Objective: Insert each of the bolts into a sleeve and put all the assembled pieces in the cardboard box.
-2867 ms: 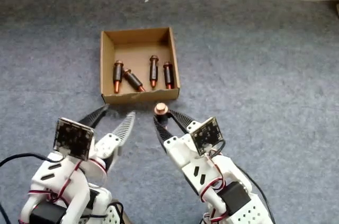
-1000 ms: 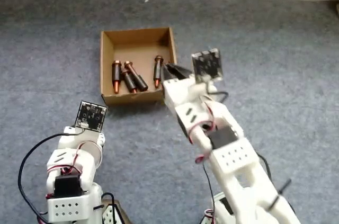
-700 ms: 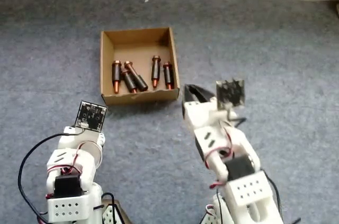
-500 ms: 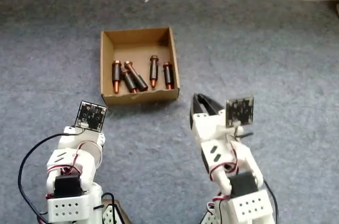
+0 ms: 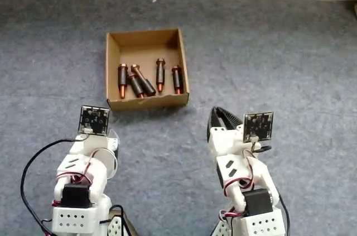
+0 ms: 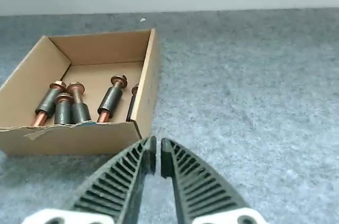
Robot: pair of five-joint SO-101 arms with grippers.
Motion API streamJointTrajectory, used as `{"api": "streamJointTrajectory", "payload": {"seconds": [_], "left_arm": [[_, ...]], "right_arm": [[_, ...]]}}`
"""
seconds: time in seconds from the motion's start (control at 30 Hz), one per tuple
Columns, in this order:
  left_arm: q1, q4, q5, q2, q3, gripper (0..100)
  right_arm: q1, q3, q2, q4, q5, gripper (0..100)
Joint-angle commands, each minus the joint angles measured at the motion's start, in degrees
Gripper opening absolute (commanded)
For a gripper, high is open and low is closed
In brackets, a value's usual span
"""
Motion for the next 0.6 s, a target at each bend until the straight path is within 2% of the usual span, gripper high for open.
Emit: {"api": "streamJointTrajectory", "payload": {"seconds": [0.0,0.27,0.57], "left_arm": [[4.44,-0.79,0.79,-0.40,-0.57,10],[9.71,-0.26,0.88,-0.22,1.54,10],[9.89,9.32,0.79,-0.31,1.54,10]], "right_arm": [[0.92,8.84,-0.84,3.82,-0.26,0.5],[0.92,8.84,-0.84,14.64,-0.26,0.5],[1.19,8.84,-0.84,28.62,-0.26,0.5]]}}
